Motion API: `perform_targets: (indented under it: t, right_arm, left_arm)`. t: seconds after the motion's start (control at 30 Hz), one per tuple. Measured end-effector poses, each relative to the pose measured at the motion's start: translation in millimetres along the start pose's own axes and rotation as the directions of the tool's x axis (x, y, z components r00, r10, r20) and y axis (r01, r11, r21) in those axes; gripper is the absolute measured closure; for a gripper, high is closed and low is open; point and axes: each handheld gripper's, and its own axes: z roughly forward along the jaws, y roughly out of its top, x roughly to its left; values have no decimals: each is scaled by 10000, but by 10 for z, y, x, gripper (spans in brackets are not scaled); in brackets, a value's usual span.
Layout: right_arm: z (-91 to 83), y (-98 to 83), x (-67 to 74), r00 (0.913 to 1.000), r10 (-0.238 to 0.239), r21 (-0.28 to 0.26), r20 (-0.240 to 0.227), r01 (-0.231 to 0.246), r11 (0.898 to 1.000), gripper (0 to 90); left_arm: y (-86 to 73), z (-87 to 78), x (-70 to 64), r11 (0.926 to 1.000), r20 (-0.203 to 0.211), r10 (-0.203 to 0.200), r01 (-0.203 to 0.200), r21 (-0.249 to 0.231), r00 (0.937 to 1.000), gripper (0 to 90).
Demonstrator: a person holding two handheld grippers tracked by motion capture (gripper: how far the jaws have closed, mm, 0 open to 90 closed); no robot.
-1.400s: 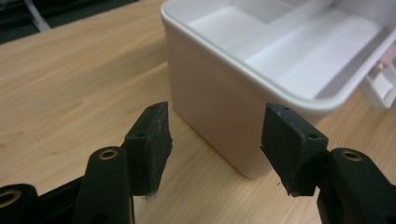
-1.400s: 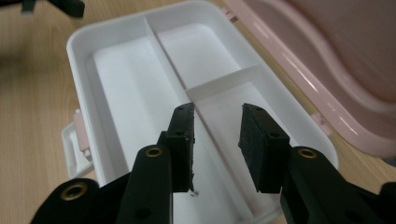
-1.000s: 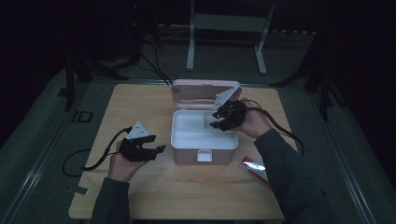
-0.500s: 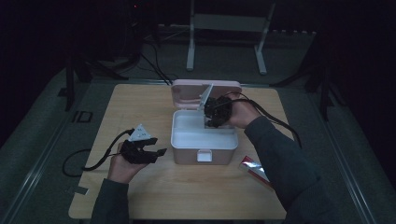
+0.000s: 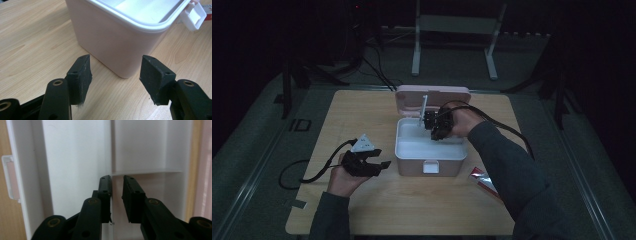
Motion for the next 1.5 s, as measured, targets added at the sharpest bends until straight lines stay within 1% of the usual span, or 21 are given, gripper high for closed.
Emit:
perform_targets:
  t: [0.07, 0.1, 0.13, 0.17, 0.23, 0.3, 0.37, 0.47, 0.6, 0.63, 0.67, 0.83, 0.93, 1.03, 1.1, 1.2, 1.27, 1.37, 1.5]
  right_arm:
    - [37, 15, -4, 9998, 80, 238, -155, -77, 9997, 797]
    - [57, 18, -14, 9996, -3, 309, -275, 12, 9995, 813]
    - [73, 20, -13, 9990, 84, 463, -436, -63, 9989, 825]
    - [88, 25, -14, 9988, 56, 559, -482, -29, 9984, 840]
    - [110, 40, -13, 9973, 4, 690, -731, 47, 9976, 846]
    - [112, 53, -23, 9969, 25, 734, -786, 33, 9973, 845]
    - [107, 74, -42, 9969, 84, 816, -788, -20, 9967, 845]
    - [114, 132, -41, 9966, -99, 1210, -815, 197, 9925, 844]
    - [143, 173, -52, 9954, -210, 1502, -934, 349, 9880, 871]
    - [160, 178, -59, 9940, -373, 1450, -1032, 521, 9881, 875]
    - [174, 183, -59, 9936, -405, 1487, -1050, 560, 9873, 875]
    - [187, 202, -48, 9943, -336, 1675, -1011, 503, 9846, 875]
    - [187, 198, -36, 9954, -252, 1645, -929, 403, 9856, 874]
    - [188, 188, -42, 9952, -176, 1572, -959, 326, 9870, 874]
    - [187, 189, -42, 9951, -240, 1568, -956, 389, 9869, 875]
    - [179, 190, 1, 9969, -400, 1642, -673, 506, 9851, 873]
    - [179, 183, -1, 9967, -417, 1575, -690, 522, 9861, 875]
    - [180, 170, -26, 9954, -459, 1428, -839, 576, 9881, 880]
    - [172, 174, -17, 9943, -533, 1517, -923, 669, 9862, 881]
  left_arm:
    - [-2, 4, -1, 10000, 28, 2, -2, 25, 10000, 416]
    - [-2, 1, -1, 10000, 26, 12, -12, 52, 10000, 416]
    - [-3, -3, -3, 10000, 34, 8, -9, 52, 10000, 416]
    - [-4, -11, -2, 10000, 50, 9, -9, 50, 10000, 416]
    - [-5, -27, 4, 10000, 12, 12, -12, 51, 10000, 416]
    - [-11, -26, 8, 10000, 47, -50, 50, 2, 10000, 416]
    - [-15, -10, 8, 10000, 77, -7, 6, 90, 10000, 416]
    - [-19, 23, -10, 9998, 166, 56, -59, 209, 9998, 416]
    - [-19, 28, -9, 9998, 200, 60, -64, 211, 9998, 416]
    - [-19, 26, -9, 9998, 200, 47, -51, 213, 9998, 416]
    - [-20, 23, -8, 9997, 200, 50, -54, 217, 9998, 416]
    - [-22, 29, -11, 9998, 229, 21, -26, 212, 9997, 417]
    - [-19, 33, -13, 9998, 288, 37, -42, 179, 9996, 417]
    - [-19, 39, -16, 9998, 304, 23, -29, 189, 9995, 417]
    - [-20, 42, -18, 9998, 305, 33, -40, 216, 9995, 417]
    - [-22, 50, -19, 9997, 312, 50, -57, 230, 9995, 417]
    - [-23, 61, -23, 9997, 325, 36, -44, 236, 9995, 417]
    - [-25, 64, -28, 9996, 344, 45, -54, 259, 9994, 417]
    - [-24, 51, -21, 9996, 331, 95, -103, 246, 9994, 417]
